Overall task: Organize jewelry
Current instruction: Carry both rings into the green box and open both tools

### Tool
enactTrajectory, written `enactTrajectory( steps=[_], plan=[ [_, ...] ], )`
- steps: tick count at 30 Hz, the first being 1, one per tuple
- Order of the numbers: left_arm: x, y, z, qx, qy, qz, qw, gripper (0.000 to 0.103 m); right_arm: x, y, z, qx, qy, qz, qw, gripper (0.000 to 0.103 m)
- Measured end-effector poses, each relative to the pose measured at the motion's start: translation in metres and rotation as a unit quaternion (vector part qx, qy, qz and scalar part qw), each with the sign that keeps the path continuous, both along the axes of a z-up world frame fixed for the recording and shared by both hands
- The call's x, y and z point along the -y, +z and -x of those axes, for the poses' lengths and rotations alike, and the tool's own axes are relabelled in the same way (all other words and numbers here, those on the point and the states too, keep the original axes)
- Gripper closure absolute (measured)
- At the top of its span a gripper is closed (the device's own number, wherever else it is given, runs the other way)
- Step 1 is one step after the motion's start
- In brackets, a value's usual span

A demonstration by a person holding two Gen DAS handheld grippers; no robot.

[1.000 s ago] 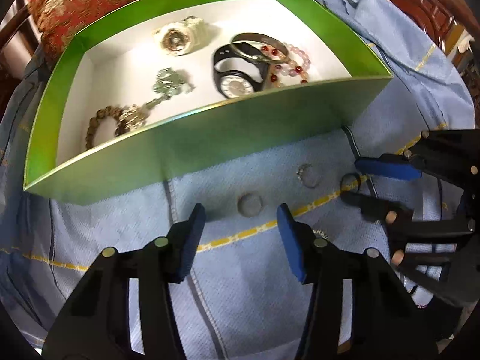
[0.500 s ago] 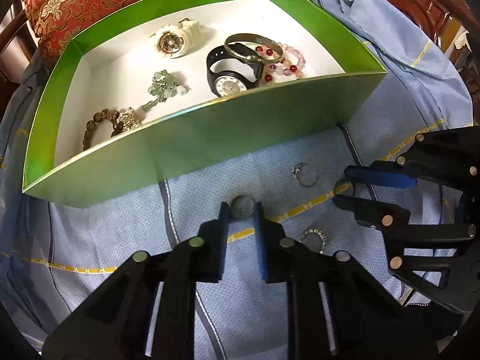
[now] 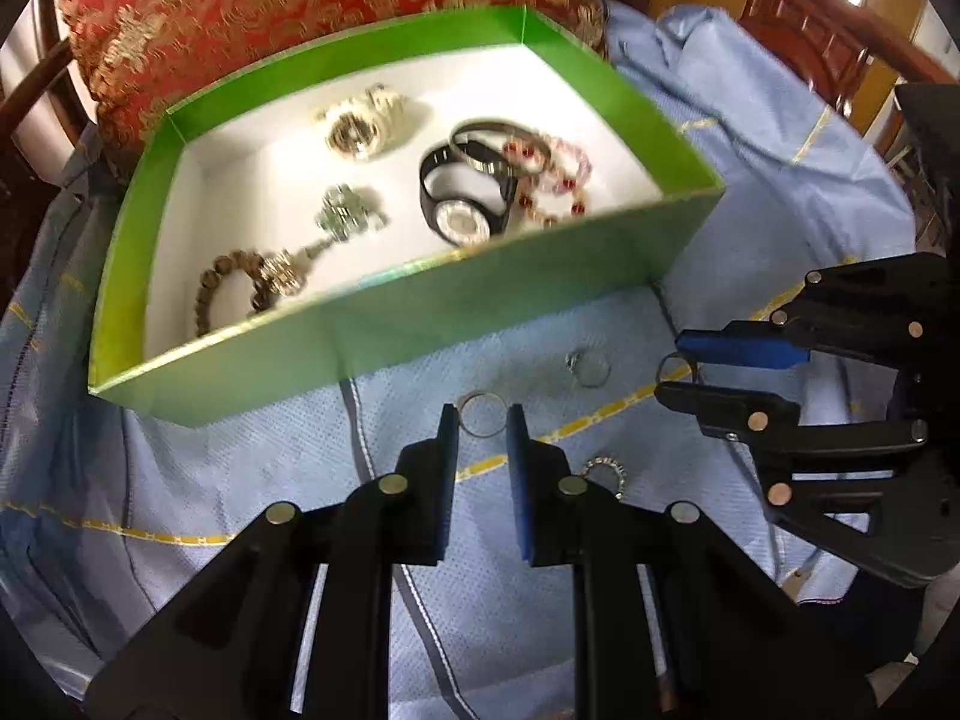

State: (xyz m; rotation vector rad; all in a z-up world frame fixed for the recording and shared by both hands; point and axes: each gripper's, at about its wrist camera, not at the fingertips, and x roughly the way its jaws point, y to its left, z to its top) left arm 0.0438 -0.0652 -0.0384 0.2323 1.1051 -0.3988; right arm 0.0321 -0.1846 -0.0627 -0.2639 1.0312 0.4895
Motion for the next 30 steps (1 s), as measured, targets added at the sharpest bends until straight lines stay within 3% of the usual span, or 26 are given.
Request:
enactTrajectory(
  steps=[5, 10, 14, 19, 30],
  plan=[
    [-0.008, 0.043, 0.001, 0.034, 0.008, 0.038, 0.9987, 0.087, 0.010, 0.053, 0.003, 0.052, -0.007, -0.068, 0.996, 0.082],
    [-0.010, 0.067, -0.042, 0.056, 0.025, 0.032, 0.9976, 0.087, 0.011, 0.088, -0.034, 0.085, -0.033, -0.097, 0.991, 0.082],
    [-0.017, 0.055, -0.087, 0.045, 0.054, 0.013, 0.9975, 0.087, 0.006, 0.077, -0.079, 0.079, -0.062, -0.081, 0.992, 0.082],
    [-0.032, 0.032, -0.126, 0.024, 0.096, 0.003, 0.9951, 0.087, 0.009, 0.052, -0.109, 0.055, -0.090, -0.095, 0.990, 0.082],
    [-0.042, 0.023, -0.131, 0.043, 0.121, -0.007, 0.9917, 0.087, 0.003, 0.040, -0.115, 0.059, -0.099, -0.074, 0.991, 0.083]
  ],
)
